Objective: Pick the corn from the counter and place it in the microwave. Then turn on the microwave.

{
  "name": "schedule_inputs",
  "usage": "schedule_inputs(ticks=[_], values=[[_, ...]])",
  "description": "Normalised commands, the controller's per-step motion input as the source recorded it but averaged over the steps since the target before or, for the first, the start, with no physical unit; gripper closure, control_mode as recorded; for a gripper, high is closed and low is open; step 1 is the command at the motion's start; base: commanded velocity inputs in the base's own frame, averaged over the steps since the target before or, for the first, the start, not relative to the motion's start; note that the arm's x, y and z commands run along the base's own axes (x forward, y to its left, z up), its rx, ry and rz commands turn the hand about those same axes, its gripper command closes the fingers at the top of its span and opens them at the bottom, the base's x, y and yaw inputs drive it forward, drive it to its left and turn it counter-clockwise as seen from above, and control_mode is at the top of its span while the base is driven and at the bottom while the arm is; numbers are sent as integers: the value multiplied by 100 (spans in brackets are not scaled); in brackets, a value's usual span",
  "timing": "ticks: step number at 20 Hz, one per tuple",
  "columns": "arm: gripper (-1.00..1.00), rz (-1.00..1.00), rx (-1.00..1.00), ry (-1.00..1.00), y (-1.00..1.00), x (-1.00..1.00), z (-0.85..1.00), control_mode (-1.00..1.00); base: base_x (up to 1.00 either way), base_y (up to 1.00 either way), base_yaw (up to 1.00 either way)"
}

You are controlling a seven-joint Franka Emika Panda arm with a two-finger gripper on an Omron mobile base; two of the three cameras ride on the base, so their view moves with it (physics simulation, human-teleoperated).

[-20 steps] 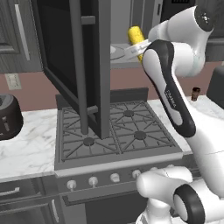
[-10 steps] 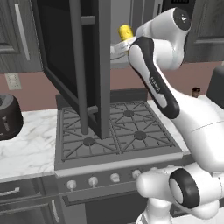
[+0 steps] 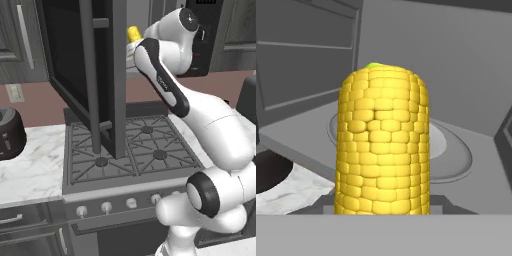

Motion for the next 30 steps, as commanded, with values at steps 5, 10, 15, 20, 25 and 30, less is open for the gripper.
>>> schedule_inputs(ticks=[5, 10, 15, 20, 25, 30], values=[[100, 0, 0, 2, 11, 49, 0, -100, 0, 0, 0], [100, 0, 0, 2, 6, 46, 1, -100, 0, 0, 0], [100, 0, 0, 0, 6, 46, 3, -100, 0, 0, 0], [100, 0, 0, 0, 7, 47, 1, -100, 0, 0, 0], [100, 0, 0, 0, 15, 40, 0, -100, 0, 0, 0], [100, 0, 0, 0, 10, 37, 0, -100, 0, 0, 0]])
